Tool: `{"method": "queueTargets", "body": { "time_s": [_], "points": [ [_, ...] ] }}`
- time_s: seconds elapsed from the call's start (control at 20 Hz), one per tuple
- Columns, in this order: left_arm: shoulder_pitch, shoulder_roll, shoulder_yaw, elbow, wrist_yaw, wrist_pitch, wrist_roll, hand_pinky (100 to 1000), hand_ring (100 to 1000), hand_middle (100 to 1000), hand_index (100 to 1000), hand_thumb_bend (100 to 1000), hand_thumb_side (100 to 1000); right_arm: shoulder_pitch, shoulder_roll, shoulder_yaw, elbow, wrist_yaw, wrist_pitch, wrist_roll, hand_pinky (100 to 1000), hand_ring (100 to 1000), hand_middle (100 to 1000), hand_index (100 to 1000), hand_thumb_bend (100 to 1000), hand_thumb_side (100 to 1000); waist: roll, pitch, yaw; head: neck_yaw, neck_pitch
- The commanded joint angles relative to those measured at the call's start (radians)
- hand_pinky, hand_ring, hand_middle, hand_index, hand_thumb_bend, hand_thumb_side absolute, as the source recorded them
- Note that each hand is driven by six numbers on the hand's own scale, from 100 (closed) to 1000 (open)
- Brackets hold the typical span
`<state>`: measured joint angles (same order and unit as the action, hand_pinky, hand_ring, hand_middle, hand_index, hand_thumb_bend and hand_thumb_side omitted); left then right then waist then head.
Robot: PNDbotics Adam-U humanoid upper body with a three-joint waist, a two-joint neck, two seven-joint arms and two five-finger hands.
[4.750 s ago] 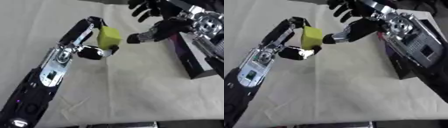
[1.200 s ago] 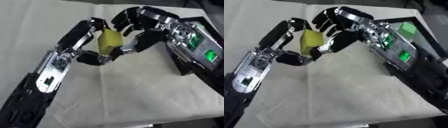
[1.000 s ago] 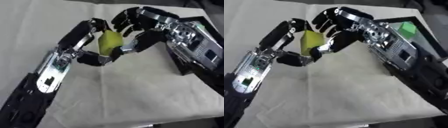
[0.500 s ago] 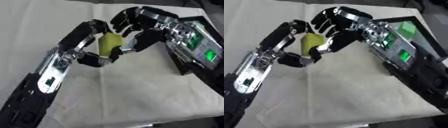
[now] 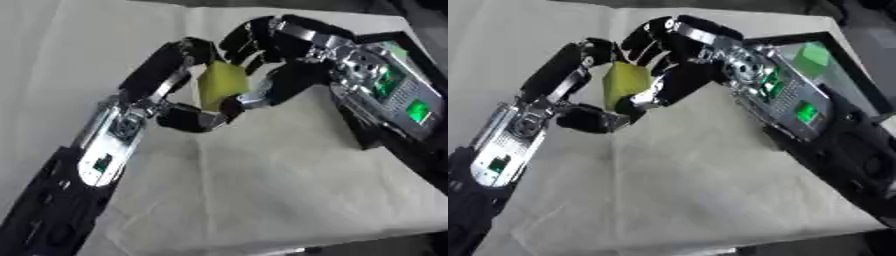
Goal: Pick up the objects with one hand, pass them to the other hand, and then place them into the box on the other side of the table.
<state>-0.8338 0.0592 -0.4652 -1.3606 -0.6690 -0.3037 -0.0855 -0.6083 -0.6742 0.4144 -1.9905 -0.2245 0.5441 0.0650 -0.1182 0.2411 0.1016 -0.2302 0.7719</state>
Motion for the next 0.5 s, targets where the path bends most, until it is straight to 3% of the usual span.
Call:
{"method": "queueTargets", "body": {
  "time_s": [0.05, 0.5],
  "points": [
    [-0.016, -0.011, 0.009, -0.016, 0.009, 0.001, 0.009, 749, 580, 509, 461, 100, 332, -0.017, -0.017, -0.006, -0.009, 0.036, 0.010, -0.006, 698, 749, 669, 749, 791, 198, -0.002, -0.001, -0.003, 0.001, -0.002],
    [-0.015, -0.014, 0.003, -0.023, 0.014, -0.002, 0.006, 749, 579, 509, 461, 100, 333, -0.016, -0.012, 0.004, -0.009, 0.092, 0.033, -0.004, 699, 736, 626, 722, 787, 192, -0.003, -0.001, -0.004, 0.000, -0.002]
  ]
}}
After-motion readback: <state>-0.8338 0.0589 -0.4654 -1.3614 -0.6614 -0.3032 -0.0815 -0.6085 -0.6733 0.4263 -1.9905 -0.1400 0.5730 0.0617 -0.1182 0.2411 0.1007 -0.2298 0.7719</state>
